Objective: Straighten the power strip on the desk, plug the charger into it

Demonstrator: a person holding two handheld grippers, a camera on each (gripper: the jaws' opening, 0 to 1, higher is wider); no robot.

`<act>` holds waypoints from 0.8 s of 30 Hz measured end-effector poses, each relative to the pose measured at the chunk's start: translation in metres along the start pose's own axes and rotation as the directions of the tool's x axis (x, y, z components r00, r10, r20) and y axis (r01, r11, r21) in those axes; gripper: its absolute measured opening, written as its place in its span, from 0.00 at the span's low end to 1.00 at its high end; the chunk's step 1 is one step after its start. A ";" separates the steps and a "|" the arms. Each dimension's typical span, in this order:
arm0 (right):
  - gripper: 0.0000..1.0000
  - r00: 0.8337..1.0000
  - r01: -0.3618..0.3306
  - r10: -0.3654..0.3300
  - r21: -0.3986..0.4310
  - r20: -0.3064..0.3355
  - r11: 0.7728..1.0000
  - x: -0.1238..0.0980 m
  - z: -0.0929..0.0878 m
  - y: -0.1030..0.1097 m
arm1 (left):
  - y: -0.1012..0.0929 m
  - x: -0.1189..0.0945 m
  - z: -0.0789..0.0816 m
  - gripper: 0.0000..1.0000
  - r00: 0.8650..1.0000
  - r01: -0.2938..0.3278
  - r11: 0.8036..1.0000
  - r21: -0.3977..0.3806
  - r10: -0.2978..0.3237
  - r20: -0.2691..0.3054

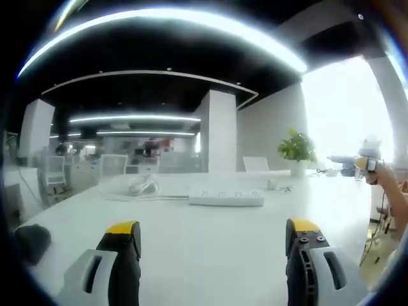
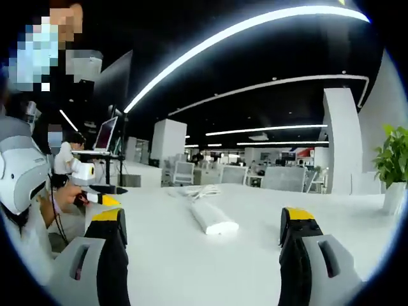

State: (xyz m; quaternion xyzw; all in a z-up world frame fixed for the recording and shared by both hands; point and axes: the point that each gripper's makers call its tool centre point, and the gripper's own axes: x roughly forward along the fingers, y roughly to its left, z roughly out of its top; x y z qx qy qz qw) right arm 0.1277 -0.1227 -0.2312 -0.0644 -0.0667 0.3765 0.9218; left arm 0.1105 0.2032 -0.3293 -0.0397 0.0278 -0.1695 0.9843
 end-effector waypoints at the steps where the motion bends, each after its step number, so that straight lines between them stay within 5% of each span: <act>1: 1.00 1.000 -0.004 0.004 -0.026 -0.015 1.000 0.002 0.004 -0.002 | 0.000 0.000 -0.001 0.97 1.000 -0.001 1.000 -0.002 0.001 0.002; 13: 1.00 0.996 -0.088 0.081 -0.199 -0.041 0.976 0.035 0.059 0.006 | 0.002 0.002 -0.005 0.97 1.000 0.002 1.000 -0.013 -0.002 -0.004; 16: 1.00 0.994 -0.073 0.044 -0.307 -0.100 0.949 0.043 0.063 0.002 | 0.002 0.003 -0.004 0.97 1.000 0.003 1.000 -0.014 -0.003 0.000; 24: 1.00 0.985 -0.118 0.061 -0.381 -0.159 0.917 0.073 0.086 0.003 | 0.000 0.005 -0.003 0.97 1.000 0.010 1.000 -0.012 -0.010 0.000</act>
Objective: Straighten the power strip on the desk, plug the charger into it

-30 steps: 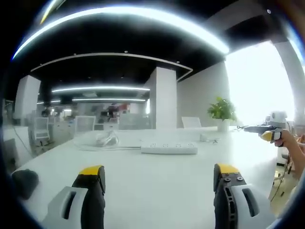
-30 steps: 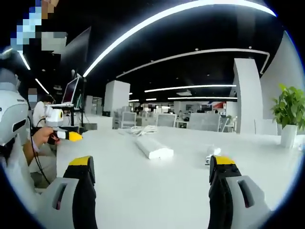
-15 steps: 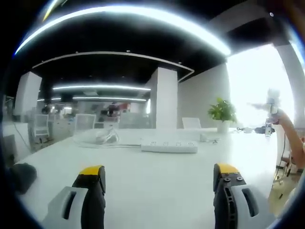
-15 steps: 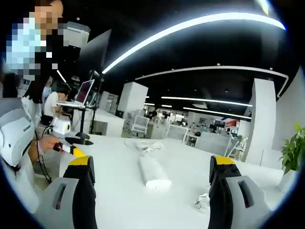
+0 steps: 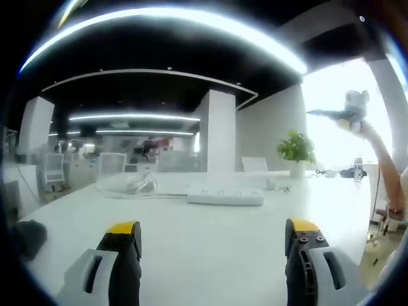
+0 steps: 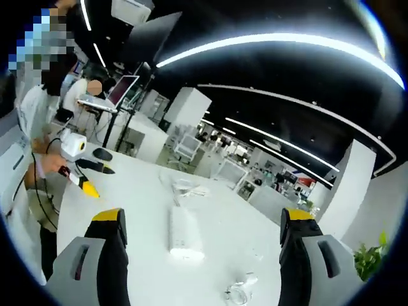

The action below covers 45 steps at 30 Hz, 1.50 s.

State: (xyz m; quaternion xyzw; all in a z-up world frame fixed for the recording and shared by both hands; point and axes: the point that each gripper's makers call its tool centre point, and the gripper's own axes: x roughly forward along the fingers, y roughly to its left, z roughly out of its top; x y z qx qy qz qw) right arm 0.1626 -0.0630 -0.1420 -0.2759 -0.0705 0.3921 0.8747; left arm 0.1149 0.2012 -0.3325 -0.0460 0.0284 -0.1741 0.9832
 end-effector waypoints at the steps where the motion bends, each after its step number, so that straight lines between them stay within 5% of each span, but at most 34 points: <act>1: 1.00 1.000 -0.009 0.009 0.000 -0.001 1.000 0.003 0.002 -0.001 | 0.000 0.000 0.000 0.97 1.000 0.001 1.000 0.000 -0.001 0.002; 20: 1.00 0.986 -0.134 0.131 -0.014 -0.100 0.991 0.042 -0.002 0.006 | -0.003 0.001 -0.001 0.96 1.000 0.002 1.000 -0.010 -0.002 0.004; 35: 1.00 0.939 -0.237 0.234 0.017 -0.252 0.971 0.079 -0.034 0.009 | -0.008 0.002 -0.003 0.96 1.000 0.010 1.000 -0.009 -0.010 0.001; 45: 1.00 0.916 -0.270 0.277 0.063 -0.291 0.961 0.102 -0.047 0.012 | -0.008 0.002 -0.008 0.96 1.000 0.012 1.000 -0.015 -0.012 -0.009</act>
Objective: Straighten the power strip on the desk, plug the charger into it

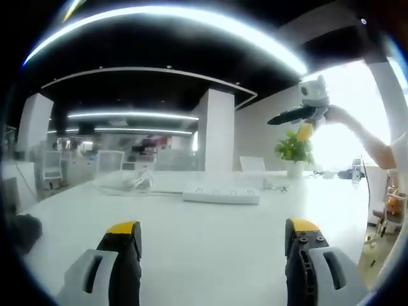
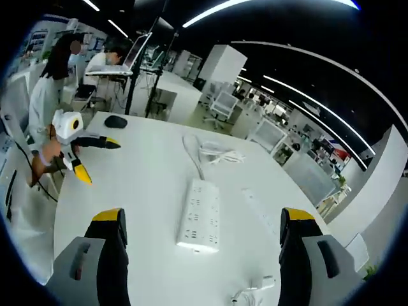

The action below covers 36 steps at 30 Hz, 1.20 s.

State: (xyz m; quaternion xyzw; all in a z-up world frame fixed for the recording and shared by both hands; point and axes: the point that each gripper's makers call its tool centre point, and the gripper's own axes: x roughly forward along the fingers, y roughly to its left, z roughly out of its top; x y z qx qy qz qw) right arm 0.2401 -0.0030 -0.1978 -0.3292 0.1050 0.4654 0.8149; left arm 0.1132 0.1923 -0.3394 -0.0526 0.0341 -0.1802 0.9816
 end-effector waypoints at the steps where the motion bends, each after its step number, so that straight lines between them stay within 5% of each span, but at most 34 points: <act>1: 1.00 1.000 -0.004 0.004 0.007 -0.006 1.000 0.004 -0.002 -0.002 | 0.000 0.000 0.000 0.96 1.000 0.000 1.000 0.001 0.000 0.000; 13: 1.00 0.989 -0.056 0.064 0.062 -0.134 0.997 0.046 -0.037 -0.004 | 0.001 0.001 0.000 0.96 1.000 0.003 1.000 0.001 -0.003 -0.002; 36: 0.99 0.961 -0.102 0.144 0.184 -0.237 0.978 0.086 -0.090 0.003 | 0.000 0.001 -0.003 0.96 1.000 0.005 1.000 -0.008 -0.005 -0.008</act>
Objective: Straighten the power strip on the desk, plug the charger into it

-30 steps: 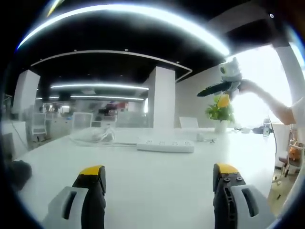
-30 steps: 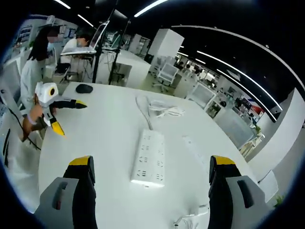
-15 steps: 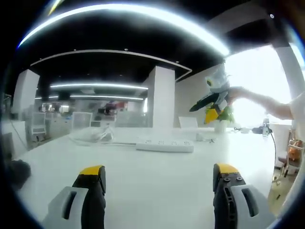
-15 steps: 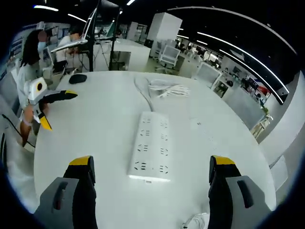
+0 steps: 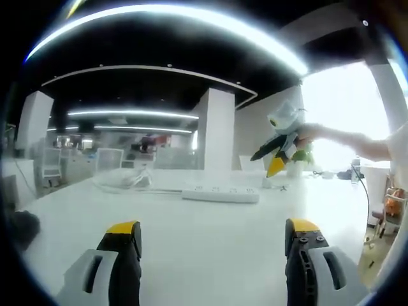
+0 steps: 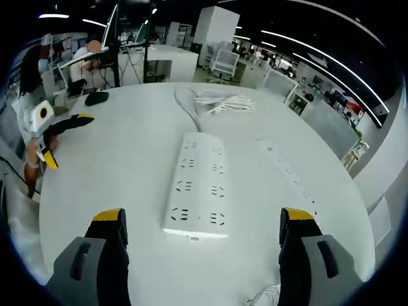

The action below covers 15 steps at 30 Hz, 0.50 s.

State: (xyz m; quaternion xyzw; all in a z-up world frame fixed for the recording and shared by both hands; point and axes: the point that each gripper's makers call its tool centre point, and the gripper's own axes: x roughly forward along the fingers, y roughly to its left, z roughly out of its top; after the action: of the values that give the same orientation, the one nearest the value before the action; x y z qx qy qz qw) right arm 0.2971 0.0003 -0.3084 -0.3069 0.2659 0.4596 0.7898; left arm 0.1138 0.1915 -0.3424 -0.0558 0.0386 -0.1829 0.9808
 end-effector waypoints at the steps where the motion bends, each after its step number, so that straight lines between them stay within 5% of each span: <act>1: 0.99 1.000 -0.001 0.001 0.004 -0.004 1.000 0.002 -0.001 0.000 | 0.000 0.000 0.000 0.96 1.000 0.000 1.000 0.001 0.000 0.000; 15: 0.97 0.998 -0.046 0.048 0.055 -0.032 0.997 0.038 -0.012 0.009 | 0.002 0.000 -0.002 0.96 1.000 -0.006 1.000 -0.002 0.006 -0.008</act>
State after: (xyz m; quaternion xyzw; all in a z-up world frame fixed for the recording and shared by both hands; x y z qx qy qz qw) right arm 0.3038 0.0164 -0.3456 -0.2866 0.2987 0.4654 0.7823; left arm 0.1146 0.1928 -0.3447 -0.0561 0.0427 -0.1800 0.9811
